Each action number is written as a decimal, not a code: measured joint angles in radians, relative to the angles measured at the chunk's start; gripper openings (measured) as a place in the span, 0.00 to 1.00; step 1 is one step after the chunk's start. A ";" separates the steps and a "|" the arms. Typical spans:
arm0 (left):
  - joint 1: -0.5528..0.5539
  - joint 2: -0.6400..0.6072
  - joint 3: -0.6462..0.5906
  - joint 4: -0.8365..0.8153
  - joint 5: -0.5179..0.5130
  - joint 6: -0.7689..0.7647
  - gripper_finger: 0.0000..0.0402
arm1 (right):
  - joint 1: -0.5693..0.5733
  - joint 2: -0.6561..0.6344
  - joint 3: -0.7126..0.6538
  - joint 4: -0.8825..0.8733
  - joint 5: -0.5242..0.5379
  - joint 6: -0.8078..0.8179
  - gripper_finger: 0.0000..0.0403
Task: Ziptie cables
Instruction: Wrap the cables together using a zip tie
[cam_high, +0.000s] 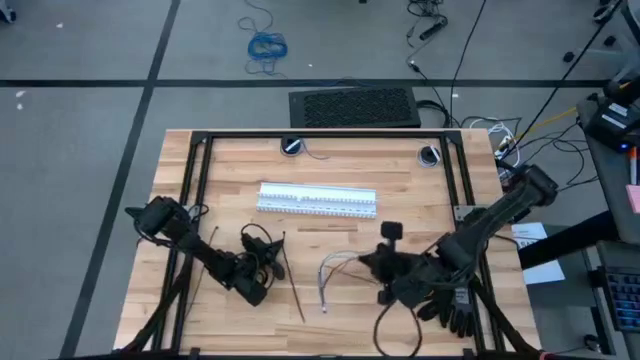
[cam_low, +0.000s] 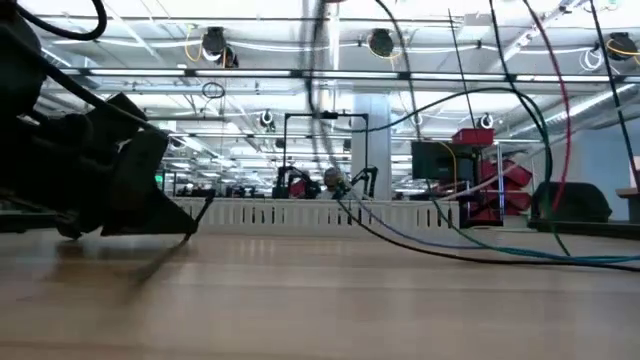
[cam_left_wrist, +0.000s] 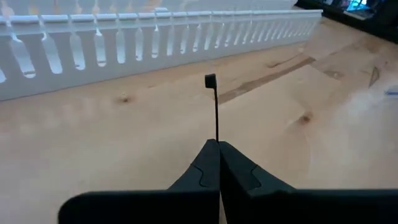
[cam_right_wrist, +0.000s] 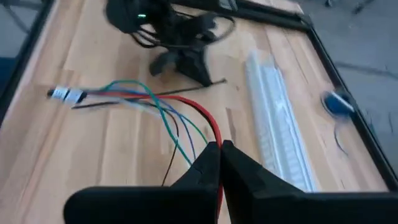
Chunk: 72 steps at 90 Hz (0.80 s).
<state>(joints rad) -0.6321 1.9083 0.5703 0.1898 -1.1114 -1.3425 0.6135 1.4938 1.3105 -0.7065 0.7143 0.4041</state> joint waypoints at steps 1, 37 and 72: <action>0.001 0.000 0.001 -0.001 -0.001 0.000 0.00 | -0.002 0.003 -0.002 0.008 -0.002 0.000 0.00; 0.058 0.003 0.093 0.018 -0.014 -0.009 0.00 | -0.184 0.216 -0.182 0.619 -0.158 -0.179 0.00; 0.056 0.003 0.099 0.013 -0.056 0.155 0.00 | -0.220 0.504 -0.184 0.870 -0.300 -0.133 0.05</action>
<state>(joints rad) -0.5762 1.9118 0.6697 0.2024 -1.1677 -1.1876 0.3936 1.9975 1.1263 0.1638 0.4143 0.2713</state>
